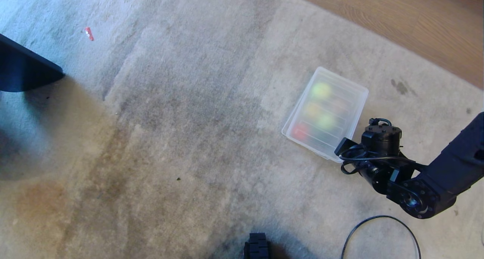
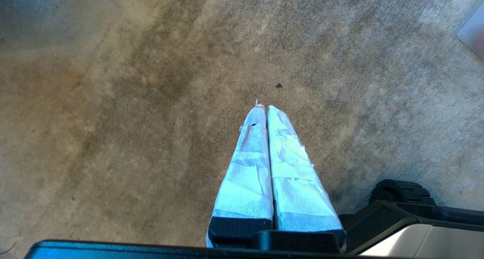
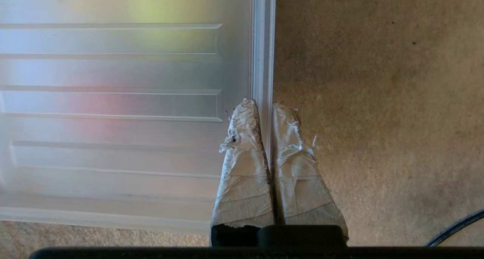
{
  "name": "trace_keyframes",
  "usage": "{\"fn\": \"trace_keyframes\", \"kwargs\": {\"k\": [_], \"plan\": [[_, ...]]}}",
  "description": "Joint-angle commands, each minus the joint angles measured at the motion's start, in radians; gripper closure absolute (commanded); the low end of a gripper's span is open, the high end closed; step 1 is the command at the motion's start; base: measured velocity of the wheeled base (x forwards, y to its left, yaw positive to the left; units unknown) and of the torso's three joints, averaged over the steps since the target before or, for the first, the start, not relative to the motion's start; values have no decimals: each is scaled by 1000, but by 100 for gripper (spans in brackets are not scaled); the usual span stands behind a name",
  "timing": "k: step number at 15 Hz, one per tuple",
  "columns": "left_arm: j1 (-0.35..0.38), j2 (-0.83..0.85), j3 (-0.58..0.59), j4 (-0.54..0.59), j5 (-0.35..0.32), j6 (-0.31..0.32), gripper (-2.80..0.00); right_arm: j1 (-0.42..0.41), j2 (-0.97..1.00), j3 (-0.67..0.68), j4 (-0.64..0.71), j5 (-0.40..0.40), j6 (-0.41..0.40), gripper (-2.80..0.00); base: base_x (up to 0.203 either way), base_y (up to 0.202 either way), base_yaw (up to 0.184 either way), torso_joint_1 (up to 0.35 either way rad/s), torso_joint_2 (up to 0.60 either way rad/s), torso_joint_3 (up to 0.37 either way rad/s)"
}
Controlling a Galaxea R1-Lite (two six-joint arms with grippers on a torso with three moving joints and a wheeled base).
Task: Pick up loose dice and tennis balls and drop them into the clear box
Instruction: Close the lid
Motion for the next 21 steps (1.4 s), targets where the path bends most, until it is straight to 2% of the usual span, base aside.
{"fn": "trace_keyframes", "kwargs": {"k": [1, 6, 7, 8, 15, 21], "plan": [[0, 0, 0, 0, 1, -1, 0, 0, 28, 2, -5, -6, 10, 0, 0, 0, 0, 0, 0, 0], [0, 0, 0, 0, 1, -1, 0, -5, 43, -7, -12, -21, 24, 0, 0, 0, 0, 0, 0, 0], [0, 0, 0, 0, 1, -1, 0, -5, 46, -9, -12, -36, 23, -133, 0, 0, 0, 0, 0, 0], [0, 0, 0, 0, 1, -1, 0, -7, 46, -12, -13, -50, 23, -280, 0, 0, 0, 0, 0, 0], [0, 0, 0, 0, 1, -1, 0, 5, 46, -67, -29, -28, 10, -280, 0, 0, 0, 0, 0, 0], [0, 0, 0, 0, 1, -1, 0, 9, 56, -110, -102, 90, 10, -280, 0, 0, 0, 0, 0, 0]]}}
